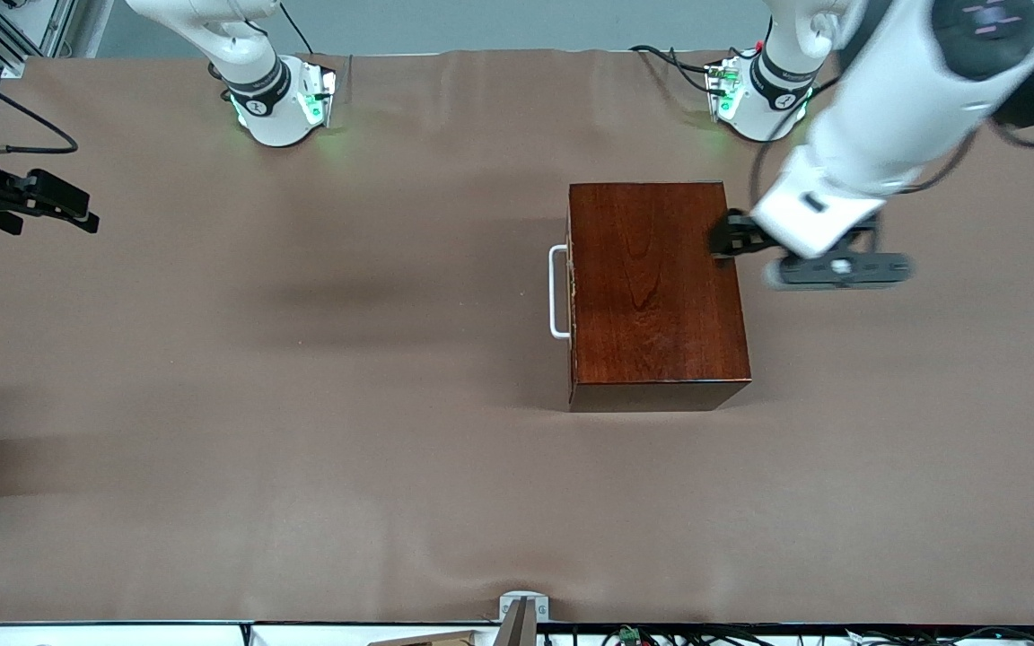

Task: Open drawer, take yellow block, close drawer

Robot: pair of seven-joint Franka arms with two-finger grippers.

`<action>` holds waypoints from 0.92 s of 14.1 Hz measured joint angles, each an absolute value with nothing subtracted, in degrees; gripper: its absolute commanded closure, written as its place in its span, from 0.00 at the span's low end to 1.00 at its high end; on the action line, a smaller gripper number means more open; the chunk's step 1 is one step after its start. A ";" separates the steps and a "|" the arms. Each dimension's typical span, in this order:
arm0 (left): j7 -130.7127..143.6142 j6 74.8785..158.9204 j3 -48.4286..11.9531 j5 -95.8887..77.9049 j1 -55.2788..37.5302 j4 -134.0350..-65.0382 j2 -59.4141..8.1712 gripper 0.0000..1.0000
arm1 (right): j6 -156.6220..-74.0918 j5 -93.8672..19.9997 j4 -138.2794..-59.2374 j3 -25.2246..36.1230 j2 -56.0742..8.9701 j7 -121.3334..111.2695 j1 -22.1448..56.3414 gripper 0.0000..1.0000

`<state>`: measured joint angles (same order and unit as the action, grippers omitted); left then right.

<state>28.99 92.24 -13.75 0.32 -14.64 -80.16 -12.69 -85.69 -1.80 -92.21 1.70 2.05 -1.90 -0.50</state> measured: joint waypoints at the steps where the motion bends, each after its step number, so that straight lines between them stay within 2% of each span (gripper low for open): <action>1: 30.80 92.99 -13.84 0.32 -16.80 -79.10 -14.18 0.00 | -85.71 -1.80 -92.21 1.70 2.03 -1.90 -0.50 0.00; 6: 42.66 98.77 -13.96 0.31 -27.26 -77.15 -19.01 0.00 | -85.73 -1.80 -92.21 1.67 2.03 -1.91 -0.49 0.00; 13: 55.58 100.47 -13.36 2.03 -40.84 -74.90 -25.85 0.00 | -85.73 -1.80 -92.22 1.39 2.02 -1.91 -0.37 0.00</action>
<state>55.58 100.47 -13.36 2.03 -40.84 -74.90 -25.85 -85.73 -1.80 -92.22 1.39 2.02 -1.91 -0.37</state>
